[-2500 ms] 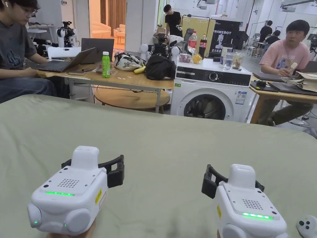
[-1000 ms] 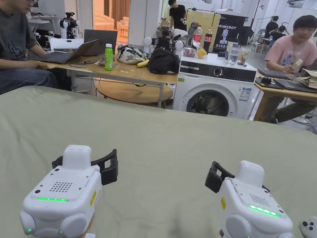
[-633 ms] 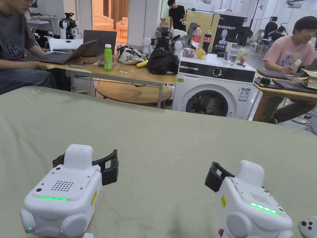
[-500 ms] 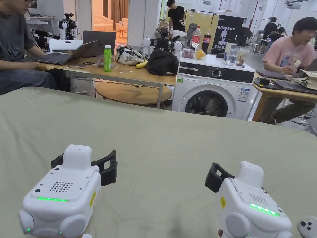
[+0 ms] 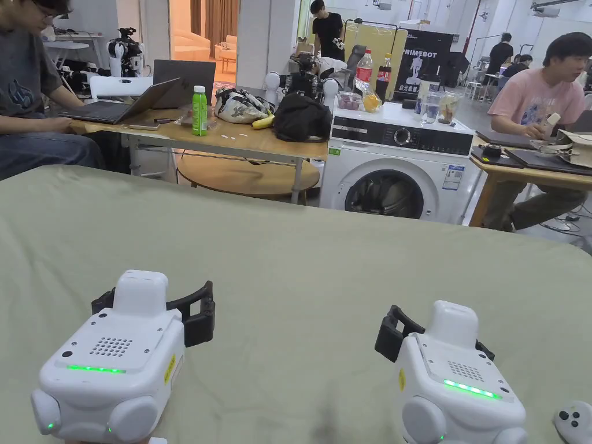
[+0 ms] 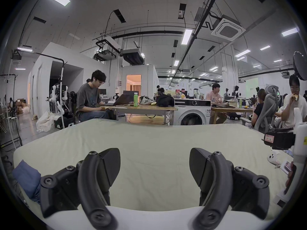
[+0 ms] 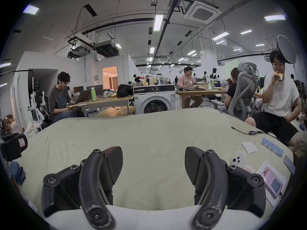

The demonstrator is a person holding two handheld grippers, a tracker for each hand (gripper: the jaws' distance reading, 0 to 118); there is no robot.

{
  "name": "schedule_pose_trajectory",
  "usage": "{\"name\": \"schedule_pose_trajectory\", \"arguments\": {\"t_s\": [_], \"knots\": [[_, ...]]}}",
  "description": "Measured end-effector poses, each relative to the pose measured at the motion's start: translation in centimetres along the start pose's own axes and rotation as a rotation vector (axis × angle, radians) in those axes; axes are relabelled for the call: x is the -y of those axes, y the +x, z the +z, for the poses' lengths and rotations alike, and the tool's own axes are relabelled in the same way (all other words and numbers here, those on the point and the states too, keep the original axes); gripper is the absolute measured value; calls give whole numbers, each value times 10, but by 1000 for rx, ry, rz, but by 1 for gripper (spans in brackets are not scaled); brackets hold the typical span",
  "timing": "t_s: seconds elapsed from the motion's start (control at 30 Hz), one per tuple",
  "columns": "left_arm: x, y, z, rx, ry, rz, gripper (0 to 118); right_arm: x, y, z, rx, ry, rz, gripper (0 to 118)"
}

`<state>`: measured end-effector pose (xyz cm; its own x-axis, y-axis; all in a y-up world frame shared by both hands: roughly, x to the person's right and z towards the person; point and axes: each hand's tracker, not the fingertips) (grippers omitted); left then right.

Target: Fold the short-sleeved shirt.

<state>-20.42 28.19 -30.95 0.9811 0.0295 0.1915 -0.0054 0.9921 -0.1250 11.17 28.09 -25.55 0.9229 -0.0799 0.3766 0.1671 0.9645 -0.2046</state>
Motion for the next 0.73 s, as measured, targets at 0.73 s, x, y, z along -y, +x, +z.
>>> {"name": "schedule_pose_trajectory", "arguments": {"t_s": [0.73], "knots": [[3,5,-6,18,-40,-15,86,-4,16,-11,-68,-65,-44,79]]}}
